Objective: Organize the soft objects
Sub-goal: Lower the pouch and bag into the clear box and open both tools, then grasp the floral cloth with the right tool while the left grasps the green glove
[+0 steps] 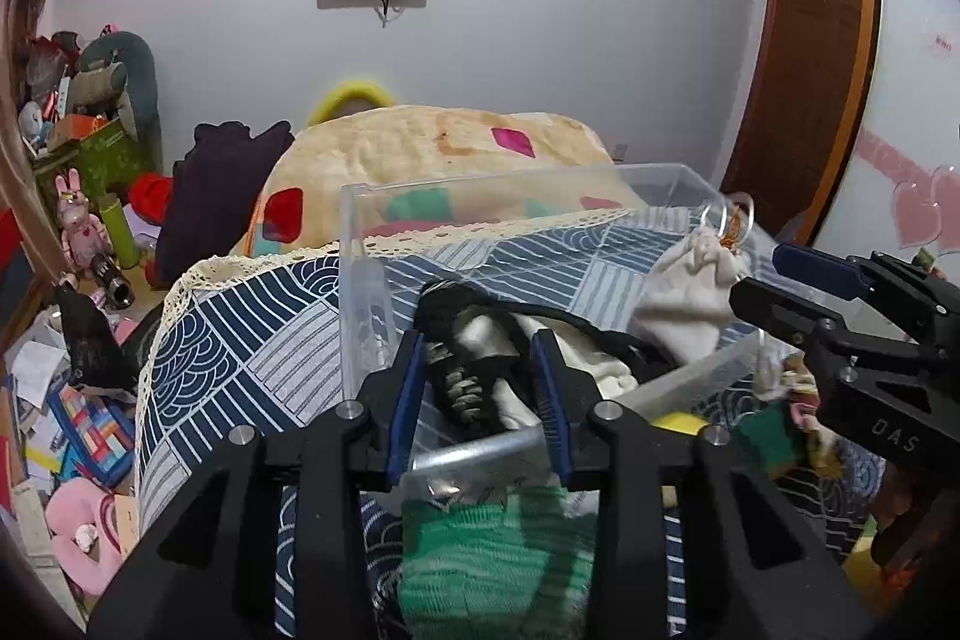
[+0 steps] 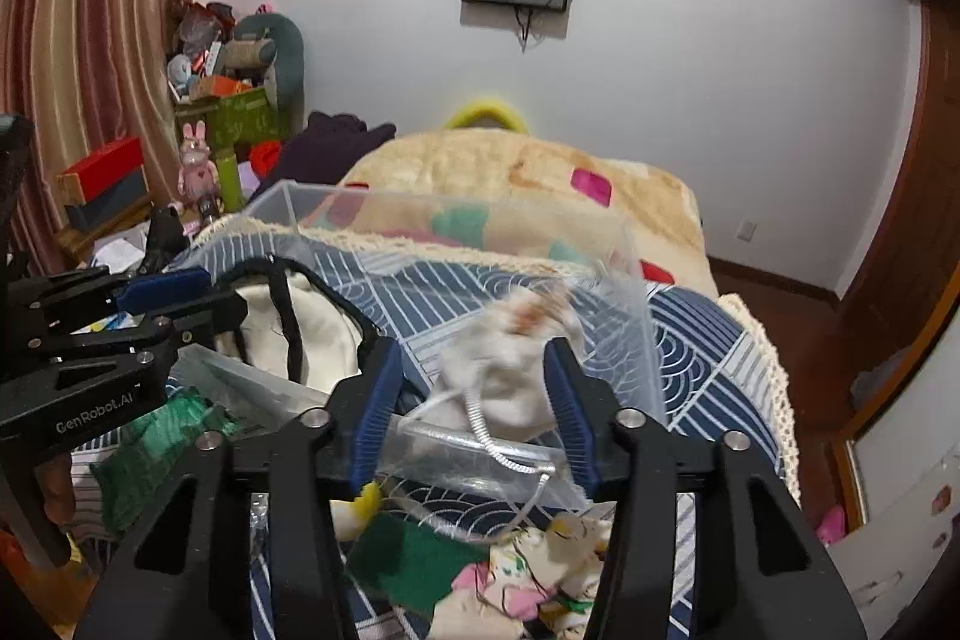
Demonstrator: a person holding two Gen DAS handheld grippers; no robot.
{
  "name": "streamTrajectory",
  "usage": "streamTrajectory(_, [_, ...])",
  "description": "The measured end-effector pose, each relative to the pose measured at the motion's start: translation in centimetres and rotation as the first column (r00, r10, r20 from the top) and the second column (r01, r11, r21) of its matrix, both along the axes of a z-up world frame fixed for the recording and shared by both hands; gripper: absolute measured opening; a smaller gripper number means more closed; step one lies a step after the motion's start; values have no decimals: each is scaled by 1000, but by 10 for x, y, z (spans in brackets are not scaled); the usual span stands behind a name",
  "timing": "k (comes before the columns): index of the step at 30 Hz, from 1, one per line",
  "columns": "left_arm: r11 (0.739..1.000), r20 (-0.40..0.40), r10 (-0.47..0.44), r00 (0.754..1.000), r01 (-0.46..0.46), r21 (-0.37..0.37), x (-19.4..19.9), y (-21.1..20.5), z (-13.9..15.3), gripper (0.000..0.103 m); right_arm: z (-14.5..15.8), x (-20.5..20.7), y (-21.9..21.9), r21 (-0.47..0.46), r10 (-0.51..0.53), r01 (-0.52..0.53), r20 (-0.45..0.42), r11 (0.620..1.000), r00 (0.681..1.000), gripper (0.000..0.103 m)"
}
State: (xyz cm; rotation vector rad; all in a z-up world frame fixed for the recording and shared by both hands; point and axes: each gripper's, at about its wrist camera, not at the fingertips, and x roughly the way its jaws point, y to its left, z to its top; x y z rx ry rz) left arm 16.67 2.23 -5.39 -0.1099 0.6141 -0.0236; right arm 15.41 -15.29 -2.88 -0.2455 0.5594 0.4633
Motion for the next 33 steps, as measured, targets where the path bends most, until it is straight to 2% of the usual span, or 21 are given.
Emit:
streamTrajectory(4, [999,30,-33,999,34,-14,-14,1,13,36,14,-11,-11,35,-4,3,41,999,999,52])
streamTrajectory(5, [999,42,-43,998,43,-8,-18,1,18,36,17,-13,-12,44,-7,4,50,999,999,57])
streamTrajectory(7, [999,79,-52,996,51,20,-30,-1,28,45,25,-20,-19,65,-13,8,82,998,997,65])
streamTrajectory(10, [998,130,-47,990,40,54,-44,-4,38,58,34,-28,-24,86,-20,11,113,996,993,68])
streamTrajectory(13, [997,152,-55,987,46,62,-58,-5,42,63,37,-37,-28,104,-26,12,129,994,991,79])
streamTrajectory(18, [997,135,-57,989,50,57,-70,-8,28,65,33,-50,-36,91,-36,23,149,996,988,82])
streamTrajectory(21, [998,105,-59,993,58,11,-74,-6,14,66,29,-53,-40,80,-40,29,140,996,989,82])
streamTrajectory(33, [996,-36,-63,997,61,-65,-73,-1,-39,66,-35,-43,-53,64,-80,82,-37,995,996,82])
